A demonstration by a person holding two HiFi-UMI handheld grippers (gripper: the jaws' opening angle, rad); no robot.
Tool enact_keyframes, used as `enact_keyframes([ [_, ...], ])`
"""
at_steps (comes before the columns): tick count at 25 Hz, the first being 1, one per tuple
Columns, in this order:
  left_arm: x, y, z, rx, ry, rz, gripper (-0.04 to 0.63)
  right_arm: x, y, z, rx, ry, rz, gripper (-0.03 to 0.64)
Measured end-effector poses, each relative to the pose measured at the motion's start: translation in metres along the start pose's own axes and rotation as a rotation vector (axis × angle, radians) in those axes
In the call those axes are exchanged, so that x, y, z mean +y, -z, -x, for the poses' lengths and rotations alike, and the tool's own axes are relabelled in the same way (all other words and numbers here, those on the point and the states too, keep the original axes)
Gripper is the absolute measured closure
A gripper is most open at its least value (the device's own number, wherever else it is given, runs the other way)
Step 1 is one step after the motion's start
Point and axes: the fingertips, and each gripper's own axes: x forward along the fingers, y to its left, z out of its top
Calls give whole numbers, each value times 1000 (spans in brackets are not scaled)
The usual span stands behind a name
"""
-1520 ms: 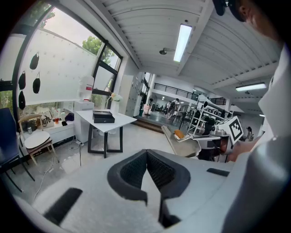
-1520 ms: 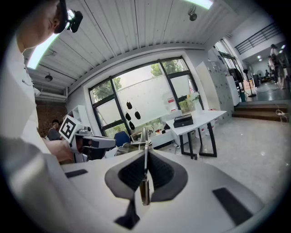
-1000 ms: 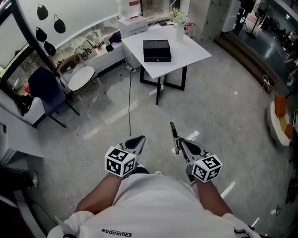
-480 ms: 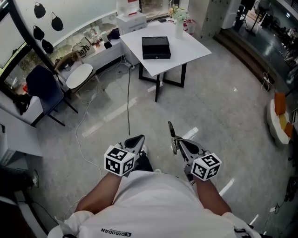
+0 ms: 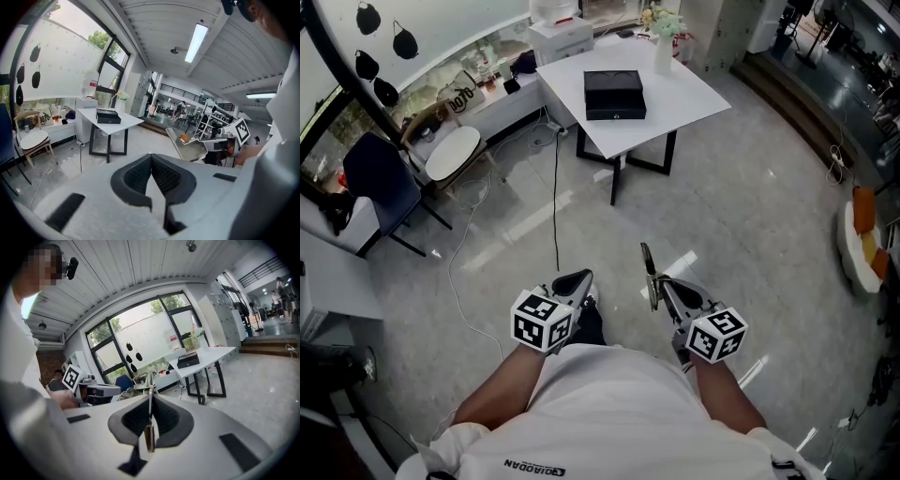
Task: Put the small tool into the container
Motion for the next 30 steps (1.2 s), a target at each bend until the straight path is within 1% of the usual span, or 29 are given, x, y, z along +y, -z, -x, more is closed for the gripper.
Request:
enact_keyframes([
  [5, 41, -25, -25, 3, -2, 5, 587, -21, -27, -46, 12, 5, 0, 606],
  [10, 90, -74, -51, -25, -3, -5, 588, -37, -73, -96, 2, 7, 22, 606],
  [15, 127, -118, -74, -48, 28, -42, 586, -51, -110, -139, -16, 29, 29, 606],
  [22, 180, -137, -104, -22, 66, -36, 586, -66, -125, -198, 7, 59, 12, 606],
  [27, 207, -150, -125, -11, 103, -61, 586, -76, -136, -231, -2, 81, 10, 606],
  [30, 218, -158, -132, -6, 115, -57, 586, -78, -137, -241, 18, 89, 8, 606],
])
